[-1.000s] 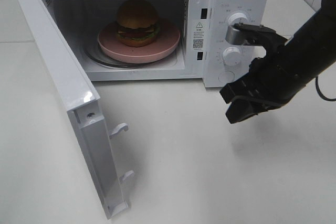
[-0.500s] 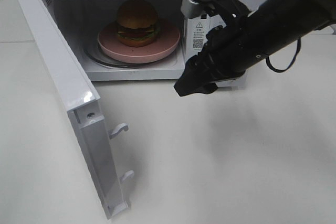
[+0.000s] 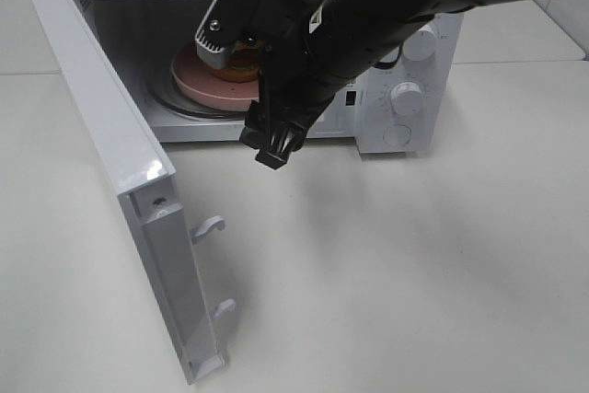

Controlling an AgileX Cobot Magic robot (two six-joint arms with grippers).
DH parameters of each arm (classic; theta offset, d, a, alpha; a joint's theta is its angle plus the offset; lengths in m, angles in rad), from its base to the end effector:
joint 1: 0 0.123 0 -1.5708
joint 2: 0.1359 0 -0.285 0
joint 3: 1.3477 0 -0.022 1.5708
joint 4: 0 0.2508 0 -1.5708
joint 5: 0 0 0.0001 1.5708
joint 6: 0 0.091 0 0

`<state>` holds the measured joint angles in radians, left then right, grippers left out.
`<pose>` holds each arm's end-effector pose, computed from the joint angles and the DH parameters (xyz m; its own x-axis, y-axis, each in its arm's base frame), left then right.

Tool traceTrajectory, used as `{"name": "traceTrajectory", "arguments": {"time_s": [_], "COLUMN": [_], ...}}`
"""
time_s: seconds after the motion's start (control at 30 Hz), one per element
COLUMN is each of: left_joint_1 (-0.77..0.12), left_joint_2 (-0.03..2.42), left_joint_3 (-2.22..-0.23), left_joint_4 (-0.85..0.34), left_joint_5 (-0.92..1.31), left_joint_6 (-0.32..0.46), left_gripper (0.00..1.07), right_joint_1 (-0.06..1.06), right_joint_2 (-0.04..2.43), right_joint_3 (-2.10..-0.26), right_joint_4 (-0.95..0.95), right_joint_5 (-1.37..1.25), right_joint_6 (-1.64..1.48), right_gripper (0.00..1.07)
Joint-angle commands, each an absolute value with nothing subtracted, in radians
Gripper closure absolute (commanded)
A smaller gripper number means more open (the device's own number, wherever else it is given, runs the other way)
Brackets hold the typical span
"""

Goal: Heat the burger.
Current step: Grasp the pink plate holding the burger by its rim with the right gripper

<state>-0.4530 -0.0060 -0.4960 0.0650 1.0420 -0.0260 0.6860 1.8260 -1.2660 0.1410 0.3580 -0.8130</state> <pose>-0.0019 0.0066 0.2778 -0.3899 0.1974 -0.8994 0.3943 0.9185 0.0306 0.3093 0.2590 0.2249 -0.0282 -0.8356 -0.5486 -0.8703 0.2906 -0.3978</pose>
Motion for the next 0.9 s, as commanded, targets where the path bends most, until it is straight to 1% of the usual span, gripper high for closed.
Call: {"name": "traceTrajectory", "arguments": {"time_s": [0.03,0.17,0.2,0.23,0.27,0.43,0.9], "left_joint_1": [-0.449,-0.449,-0.449,-0.449,-0.449,-0.449,-0.449], "left_joint_2": [-0.024,-0.024,-0.024,-0.024,-0.024,-0.024,-0.024], "left_joint_3": [-0.494,-0.494,-0.494,-0.494,-0.494,-0.494,-0.494], "left_joint_4": [0.061,0.061,0.061,0.061,0.061,0.061,0.061], "left_joint_5": [1.034,1.034,1.034,1.034,1.034,1.034,1.034], "left_joint_6": [-0.030,-0.030,-0.030,-0.030,-0.030,-0.030,-0.030], "left_gripper": [1.07,1.07,1.07,1.07,1.07,1.07,1.07], "right_joint_1": [0.702,0.713,0.713,0.724,0.724,0.736,0.745], "right_joint_2": [1.845,1.895,1.895,1.913,1.913,1.955,2.068], "right_joint_3": [-1.301,-1.365,-1.365,-1.379,-1.379,-1.420,-1.535], "right_joint_4": [0.067,-0.041,-0.041,-0.087,-0.087,-0.212,-0.374], "right_joint_5": [0.334,0.332,0.332,0.317,0.317,0.280,0.288], "right_joint_6": [-0.811,-0.811,-0.811,-0.811,-0.811,-0.797,-0.655], "right_gripper": [0.41,0.41,0.41,0.42,0.42,0.43,0.43]}}
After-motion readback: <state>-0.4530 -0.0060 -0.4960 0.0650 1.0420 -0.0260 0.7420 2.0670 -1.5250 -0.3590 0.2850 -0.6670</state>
